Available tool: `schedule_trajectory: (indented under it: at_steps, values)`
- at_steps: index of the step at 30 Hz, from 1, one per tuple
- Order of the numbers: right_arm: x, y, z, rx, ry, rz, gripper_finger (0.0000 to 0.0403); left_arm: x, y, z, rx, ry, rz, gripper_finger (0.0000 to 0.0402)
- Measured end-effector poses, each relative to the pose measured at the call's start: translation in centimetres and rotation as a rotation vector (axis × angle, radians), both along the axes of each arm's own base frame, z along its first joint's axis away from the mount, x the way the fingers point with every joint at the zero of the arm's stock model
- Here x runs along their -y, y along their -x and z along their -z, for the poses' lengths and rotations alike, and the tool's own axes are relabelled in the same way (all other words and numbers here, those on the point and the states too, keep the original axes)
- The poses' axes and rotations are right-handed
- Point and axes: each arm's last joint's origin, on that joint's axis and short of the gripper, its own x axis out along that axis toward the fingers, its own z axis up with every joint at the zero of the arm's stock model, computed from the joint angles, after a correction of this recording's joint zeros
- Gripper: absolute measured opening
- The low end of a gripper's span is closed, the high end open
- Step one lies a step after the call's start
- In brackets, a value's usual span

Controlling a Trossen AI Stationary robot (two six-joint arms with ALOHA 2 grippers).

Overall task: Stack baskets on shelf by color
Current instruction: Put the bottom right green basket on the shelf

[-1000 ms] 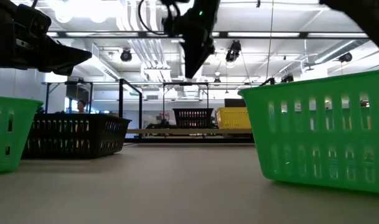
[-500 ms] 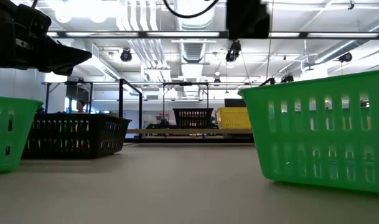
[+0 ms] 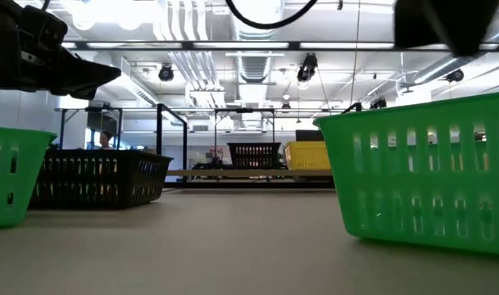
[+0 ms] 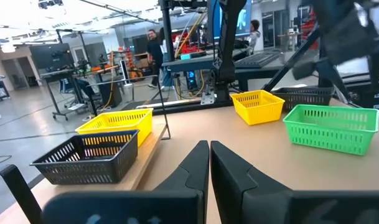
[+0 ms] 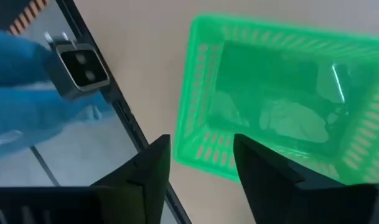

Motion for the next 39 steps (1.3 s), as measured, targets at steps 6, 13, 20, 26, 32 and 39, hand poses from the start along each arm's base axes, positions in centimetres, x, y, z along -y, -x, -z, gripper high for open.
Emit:
schedule_trajectory:
  at_steps: [6,13,20,26,32,39]
  values:
    - [-2.5,-0.3,2.2,0.033,0.001,-0.053,0.0175,0.0,0.0,0.0,0.000,0.000,0.000,0.0000]
    - [-3.3,-1.5,4.4,0.031,0.097,0.028,0.0154,0.0,0.0,0.0,0.001,0.000,0.000,0.0000]
    - [-3.9,-2.9,5.9,0.034,0.209,0.037,0.0118,0.0,0.0,0.0,0.001,0.000,0.001,0.0000]
    - [-4.3,-3.5,6.4,-0.018,0.275,-0.060,0.0065,0.0,0.0,0.0,0.000,0.000,0.000,0.0000]
    - [-3.5,-4.1,4.8,-0.026,0.338,-0.207,0.0012,0.0,0.0,0.0,0.001,0.000,0.000,0.0000]
    - [1.1,-5.2,1.7,-0.011,0.458,-0.345,0.0009,0.0,0.0,0.0,0.001,0.001,0.001,0.0000]
